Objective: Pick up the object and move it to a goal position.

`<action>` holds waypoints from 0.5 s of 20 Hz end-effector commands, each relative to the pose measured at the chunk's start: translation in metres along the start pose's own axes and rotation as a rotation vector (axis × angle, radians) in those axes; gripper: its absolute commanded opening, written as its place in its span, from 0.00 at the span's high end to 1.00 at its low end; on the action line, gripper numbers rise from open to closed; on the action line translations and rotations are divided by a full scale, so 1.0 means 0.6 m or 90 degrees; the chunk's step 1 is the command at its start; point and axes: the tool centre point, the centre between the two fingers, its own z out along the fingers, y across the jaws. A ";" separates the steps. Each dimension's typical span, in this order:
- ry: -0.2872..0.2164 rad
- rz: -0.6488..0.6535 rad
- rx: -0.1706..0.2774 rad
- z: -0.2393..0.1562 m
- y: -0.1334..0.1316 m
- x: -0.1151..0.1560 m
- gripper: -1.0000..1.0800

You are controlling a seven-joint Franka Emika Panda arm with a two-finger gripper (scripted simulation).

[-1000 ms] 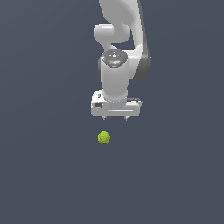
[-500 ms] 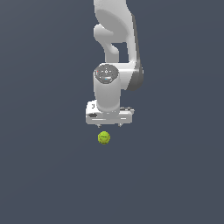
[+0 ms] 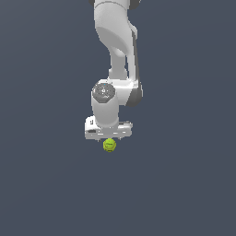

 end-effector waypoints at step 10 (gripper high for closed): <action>0.001 -0.004 -0.001 0.037 0.004 0.000 0.04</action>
